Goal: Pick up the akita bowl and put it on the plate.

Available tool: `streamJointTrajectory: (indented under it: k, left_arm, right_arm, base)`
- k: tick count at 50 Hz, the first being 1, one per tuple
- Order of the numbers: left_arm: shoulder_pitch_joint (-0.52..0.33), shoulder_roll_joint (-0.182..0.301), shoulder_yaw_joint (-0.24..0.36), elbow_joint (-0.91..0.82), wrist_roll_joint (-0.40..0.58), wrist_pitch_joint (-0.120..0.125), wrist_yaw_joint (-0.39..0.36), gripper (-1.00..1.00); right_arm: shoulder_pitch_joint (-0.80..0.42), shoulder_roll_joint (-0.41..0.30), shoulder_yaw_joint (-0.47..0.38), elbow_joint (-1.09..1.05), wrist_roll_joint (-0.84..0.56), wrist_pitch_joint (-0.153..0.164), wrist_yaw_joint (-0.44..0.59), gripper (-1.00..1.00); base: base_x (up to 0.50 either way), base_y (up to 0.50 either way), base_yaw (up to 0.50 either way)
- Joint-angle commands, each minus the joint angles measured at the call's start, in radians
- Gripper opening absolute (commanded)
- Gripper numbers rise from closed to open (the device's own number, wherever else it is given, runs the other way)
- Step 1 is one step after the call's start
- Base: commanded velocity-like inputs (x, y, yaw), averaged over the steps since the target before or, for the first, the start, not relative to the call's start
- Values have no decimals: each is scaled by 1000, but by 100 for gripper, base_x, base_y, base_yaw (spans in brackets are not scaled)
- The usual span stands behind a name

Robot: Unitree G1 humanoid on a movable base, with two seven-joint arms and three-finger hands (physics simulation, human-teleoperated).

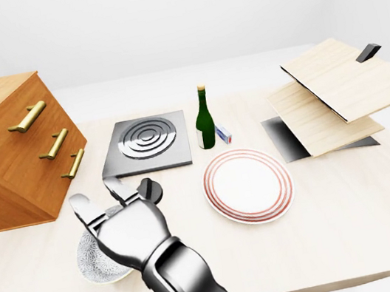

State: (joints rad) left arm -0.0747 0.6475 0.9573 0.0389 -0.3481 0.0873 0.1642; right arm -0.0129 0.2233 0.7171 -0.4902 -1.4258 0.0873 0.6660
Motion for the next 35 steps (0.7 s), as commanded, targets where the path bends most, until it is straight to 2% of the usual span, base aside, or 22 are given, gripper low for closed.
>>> streamJointTrajectory:
  k: [1, 12, 35]
  left_arm:
    - [0, 1, 1, 2, -3, 0, 0, 100]
    - [0, 5, 5, -1, -10, 0, 0, 100]
    - [-2, 3, 0, 4, -9, 0, 7, 100]
  right_arm:
    - [5, 11, 45, 42, -33, 0, 20, 100]
    - [15, 9, 71, 98, -34, 0, 23, 100]
    - [20, -2, 66, 135, -20, 0, 28, 100]
  base:
    - [0, 0, 0]
    - [0, 0, 0]
    - [0, 0, 0]
